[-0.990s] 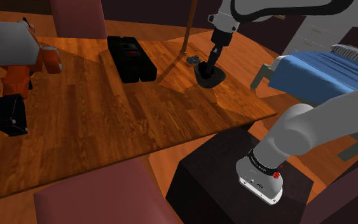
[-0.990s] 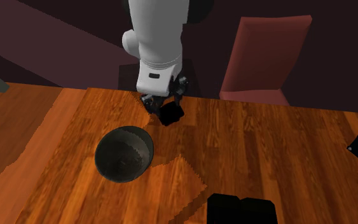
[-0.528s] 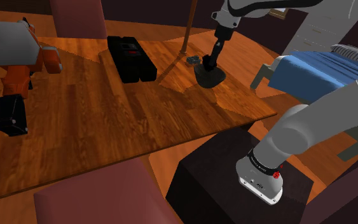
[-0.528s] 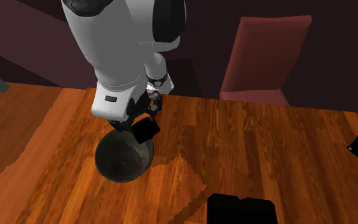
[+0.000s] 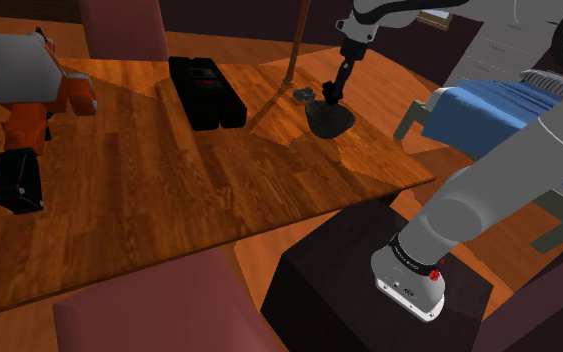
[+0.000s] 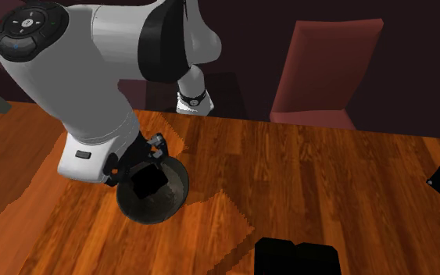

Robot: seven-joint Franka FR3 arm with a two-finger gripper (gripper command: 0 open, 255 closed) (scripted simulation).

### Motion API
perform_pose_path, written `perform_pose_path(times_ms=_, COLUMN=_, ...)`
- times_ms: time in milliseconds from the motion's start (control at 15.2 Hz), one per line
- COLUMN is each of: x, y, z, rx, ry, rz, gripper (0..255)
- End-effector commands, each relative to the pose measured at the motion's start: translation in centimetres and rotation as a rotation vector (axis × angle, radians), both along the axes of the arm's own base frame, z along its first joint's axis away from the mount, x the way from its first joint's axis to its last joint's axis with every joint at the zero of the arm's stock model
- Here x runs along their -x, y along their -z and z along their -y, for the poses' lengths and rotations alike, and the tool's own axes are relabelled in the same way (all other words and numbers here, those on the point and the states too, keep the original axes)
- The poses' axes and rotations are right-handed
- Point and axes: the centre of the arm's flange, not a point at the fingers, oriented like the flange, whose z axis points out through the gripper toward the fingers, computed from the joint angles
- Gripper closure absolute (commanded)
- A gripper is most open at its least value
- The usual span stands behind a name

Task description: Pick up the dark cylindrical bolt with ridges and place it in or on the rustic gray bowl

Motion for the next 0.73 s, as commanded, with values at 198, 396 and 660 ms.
perform_pose_path(times_ms=198, x=-0.2, y=2.6, z=0.1, rx=0.0, ry=-0.001, rz=0.0, gripper=255)
perform_pose_path(times_ms=396, x=-0.2, y=4.2, z=0.1, rx=0.0, ry=-0.001, rz=0.0, gripper=255)
perform_pose_path(times_ms=660, x=-0.2, y=5.7, z=0.1, rx=0.0, ry=-0.001, rz=0.0, gripper=255)
